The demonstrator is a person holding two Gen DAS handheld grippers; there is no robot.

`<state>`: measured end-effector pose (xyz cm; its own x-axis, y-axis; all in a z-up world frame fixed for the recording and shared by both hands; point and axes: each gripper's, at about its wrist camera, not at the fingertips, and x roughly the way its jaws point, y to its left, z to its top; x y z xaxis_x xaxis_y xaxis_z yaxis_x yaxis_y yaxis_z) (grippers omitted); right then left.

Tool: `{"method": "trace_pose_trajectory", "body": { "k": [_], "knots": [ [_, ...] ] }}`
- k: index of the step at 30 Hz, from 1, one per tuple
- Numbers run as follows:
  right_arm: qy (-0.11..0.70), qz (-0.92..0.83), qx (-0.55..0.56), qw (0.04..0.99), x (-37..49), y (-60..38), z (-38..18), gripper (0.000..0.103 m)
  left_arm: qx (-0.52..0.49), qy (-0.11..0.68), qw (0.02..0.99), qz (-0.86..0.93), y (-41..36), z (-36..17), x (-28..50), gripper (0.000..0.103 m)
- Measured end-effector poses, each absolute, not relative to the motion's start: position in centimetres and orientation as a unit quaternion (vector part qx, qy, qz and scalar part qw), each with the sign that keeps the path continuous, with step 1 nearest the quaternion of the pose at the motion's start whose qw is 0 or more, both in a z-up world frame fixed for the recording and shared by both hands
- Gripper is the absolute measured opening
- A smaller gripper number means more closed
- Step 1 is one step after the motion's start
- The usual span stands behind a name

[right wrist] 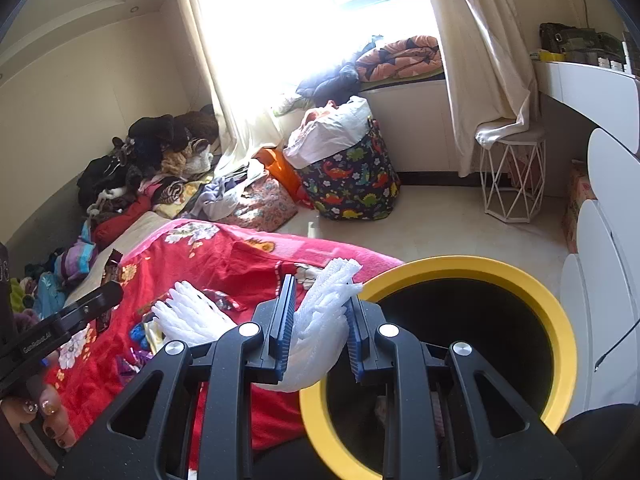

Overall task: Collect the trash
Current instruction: 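Carry both items over the yellow bin and open both tools to drop them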

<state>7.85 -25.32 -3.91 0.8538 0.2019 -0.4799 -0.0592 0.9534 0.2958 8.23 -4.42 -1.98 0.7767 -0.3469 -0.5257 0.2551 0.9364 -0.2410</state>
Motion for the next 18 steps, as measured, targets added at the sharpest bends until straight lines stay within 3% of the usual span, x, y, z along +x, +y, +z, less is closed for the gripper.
{"method": "trace_pose_trajectory", "body": {
  "k": [18],
  "knots": [
    [0.256, -0.004, 0.144, 0.956, 8.2, -30.4, -5.1, 0.022, -0.053, 0.31, 0.927, -0.206, -9.0, -3.0, 8.2, 0.013]
  ]
}}
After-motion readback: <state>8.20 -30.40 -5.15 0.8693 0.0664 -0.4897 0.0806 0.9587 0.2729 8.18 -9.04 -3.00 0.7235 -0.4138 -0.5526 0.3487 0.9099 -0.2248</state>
